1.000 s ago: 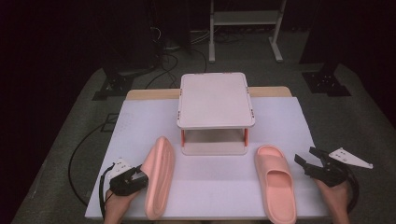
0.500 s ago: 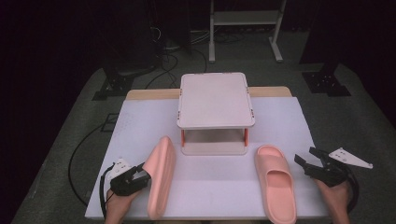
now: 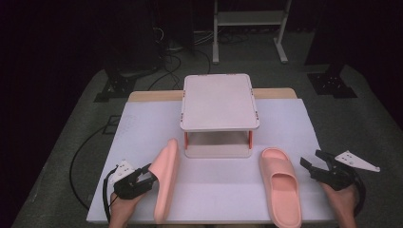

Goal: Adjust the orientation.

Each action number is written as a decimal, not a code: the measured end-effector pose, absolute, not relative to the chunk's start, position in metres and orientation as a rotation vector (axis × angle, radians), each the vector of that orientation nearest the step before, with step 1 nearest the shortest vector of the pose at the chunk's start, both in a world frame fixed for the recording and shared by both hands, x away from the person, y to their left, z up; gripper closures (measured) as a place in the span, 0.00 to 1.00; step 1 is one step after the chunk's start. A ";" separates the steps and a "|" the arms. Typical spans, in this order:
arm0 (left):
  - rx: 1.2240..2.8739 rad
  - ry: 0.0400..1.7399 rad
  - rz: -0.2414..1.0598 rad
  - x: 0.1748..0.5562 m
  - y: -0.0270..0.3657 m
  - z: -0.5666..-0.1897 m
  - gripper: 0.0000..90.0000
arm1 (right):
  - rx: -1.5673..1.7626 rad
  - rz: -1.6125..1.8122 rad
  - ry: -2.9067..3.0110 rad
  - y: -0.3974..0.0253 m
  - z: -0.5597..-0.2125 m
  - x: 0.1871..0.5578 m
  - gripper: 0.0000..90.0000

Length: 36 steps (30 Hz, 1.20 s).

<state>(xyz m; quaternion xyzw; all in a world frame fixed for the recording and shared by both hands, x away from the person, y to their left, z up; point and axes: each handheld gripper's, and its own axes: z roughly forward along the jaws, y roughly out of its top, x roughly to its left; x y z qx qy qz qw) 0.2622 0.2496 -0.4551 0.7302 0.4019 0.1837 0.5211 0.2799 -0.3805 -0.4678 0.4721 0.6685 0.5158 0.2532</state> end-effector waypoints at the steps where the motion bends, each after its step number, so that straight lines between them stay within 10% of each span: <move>1: 1.744 0.959 0.435 0.262 0.249 -0.455 0.58 | 1.283 1.400 1.817 -0.381 -0.468 0.280 0.24; 36: 1.835 0.891 0.389 0.272 0.188 -0.463 0.42 | 1.168 1.489 1.890 -0.374 -0.454 0.239 0.23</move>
